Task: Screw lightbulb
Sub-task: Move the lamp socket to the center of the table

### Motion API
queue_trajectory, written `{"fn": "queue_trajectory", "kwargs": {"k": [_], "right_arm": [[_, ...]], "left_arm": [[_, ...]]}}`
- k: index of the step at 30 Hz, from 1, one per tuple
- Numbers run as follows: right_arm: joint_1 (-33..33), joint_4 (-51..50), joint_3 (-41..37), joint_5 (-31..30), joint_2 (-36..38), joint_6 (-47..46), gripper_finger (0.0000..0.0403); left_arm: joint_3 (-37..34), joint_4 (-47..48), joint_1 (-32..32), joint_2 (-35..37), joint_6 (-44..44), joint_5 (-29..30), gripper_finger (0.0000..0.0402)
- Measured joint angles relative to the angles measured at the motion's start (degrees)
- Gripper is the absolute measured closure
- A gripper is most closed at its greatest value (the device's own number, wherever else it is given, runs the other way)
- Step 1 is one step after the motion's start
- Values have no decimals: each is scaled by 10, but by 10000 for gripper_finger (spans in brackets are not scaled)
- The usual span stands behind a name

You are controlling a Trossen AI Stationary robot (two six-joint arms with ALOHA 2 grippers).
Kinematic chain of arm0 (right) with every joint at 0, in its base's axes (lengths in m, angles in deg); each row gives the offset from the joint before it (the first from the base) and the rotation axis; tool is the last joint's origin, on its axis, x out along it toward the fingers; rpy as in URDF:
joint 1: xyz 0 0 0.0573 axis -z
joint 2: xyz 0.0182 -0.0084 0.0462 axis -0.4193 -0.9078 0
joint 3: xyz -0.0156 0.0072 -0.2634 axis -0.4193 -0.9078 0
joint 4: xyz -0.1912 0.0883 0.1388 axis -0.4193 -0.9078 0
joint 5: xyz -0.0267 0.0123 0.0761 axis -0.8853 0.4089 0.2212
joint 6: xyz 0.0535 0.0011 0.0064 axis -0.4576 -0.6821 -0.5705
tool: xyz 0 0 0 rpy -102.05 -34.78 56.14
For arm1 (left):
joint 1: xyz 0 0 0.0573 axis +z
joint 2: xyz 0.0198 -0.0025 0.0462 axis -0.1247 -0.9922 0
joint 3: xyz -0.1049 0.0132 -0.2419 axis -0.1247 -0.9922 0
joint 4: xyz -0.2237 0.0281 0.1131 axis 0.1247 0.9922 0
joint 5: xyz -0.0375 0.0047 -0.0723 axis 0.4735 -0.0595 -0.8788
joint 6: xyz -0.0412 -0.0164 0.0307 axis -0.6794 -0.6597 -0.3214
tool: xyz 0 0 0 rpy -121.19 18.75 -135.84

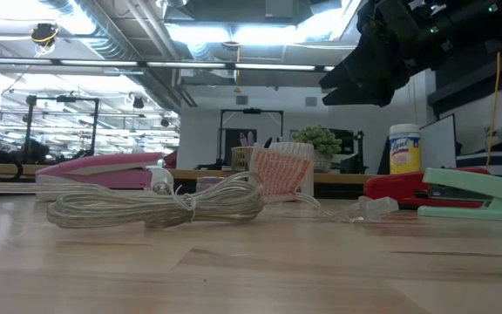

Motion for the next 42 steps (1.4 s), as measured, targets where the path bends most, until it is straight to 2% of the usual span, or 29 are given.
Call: {"fn": "queue_trajectory", "kwargs": {"k": [9,19,25,29,32,36,42], "right_arm": [[0,0,0,0,0,0,123],[0,0,0,0,0,0,123],[0,0,0,0,0,0,123],[0,0,0,0,0,0,123],[0,0,0,0,0,0,123],[0,0,0,0,0,0,123],[0,0,0,0,0,0,123]], "left_arm": [[0,-6,0,0,12,-14,234],[0,-6,0,1,149,-18,234],[0,-8,0,-2,259,27,234],[-7,-41,0,-27,254,25,234],[-21,-77,0,-56,230,-10,234],[-27,-78,0,-87,212,-42,234],[-27,-89,0,-92,207,-87,234]]}}
